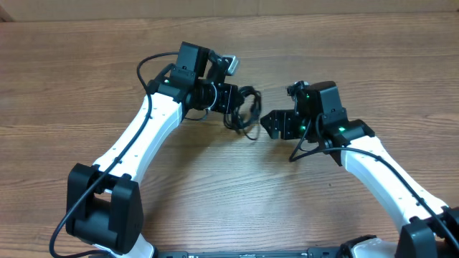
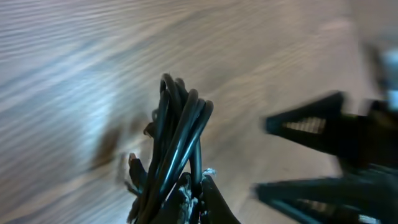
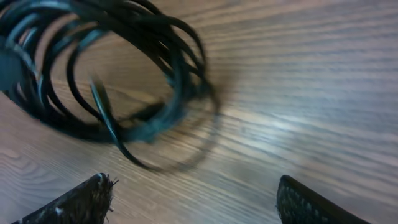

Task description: Untangle cables

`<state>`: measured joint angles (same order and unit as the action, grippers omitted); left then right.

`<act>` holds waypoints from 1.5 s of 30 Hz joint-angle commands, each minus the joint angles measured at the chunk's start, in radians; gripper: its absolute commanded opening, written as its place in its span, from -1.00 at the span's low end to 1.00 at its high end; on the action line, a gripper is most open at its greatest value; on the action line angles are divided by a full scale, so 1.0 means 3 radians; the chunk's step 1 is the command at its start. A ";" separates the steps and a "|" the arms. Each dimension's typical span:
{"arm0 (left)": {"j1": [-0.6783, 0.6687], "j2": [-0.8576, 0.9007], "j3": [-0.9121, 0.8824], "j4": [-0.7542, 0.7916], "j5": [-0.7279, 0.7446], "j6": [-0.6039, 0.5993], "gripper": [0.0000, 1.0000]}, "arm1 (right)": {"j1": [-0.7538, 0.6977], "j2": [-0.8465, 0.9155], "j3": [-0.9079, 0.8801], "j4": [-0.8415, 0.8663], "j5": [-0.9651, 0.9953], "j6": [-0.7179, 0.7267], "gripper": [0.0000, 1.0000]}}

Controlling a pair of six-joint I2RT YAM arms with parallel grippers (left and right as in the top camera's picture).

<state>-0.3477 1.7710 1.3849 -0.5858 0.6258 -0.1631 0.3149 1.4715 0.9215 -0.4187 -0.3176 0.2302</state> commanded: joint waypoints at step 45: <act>0.0332 -0.0069 0.0065 -0.0647 -0.1586 -0.0496 -0.91 | 0.0015 -0.0534 0.0397 -0.0099 -0.0472 -0.0197 -0.93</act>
<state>-0.2459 1.7710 1.3884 -0.7849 0.1345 -0.3080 0.3180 1.3663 0.9829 -0.4805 -0.1093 0.2935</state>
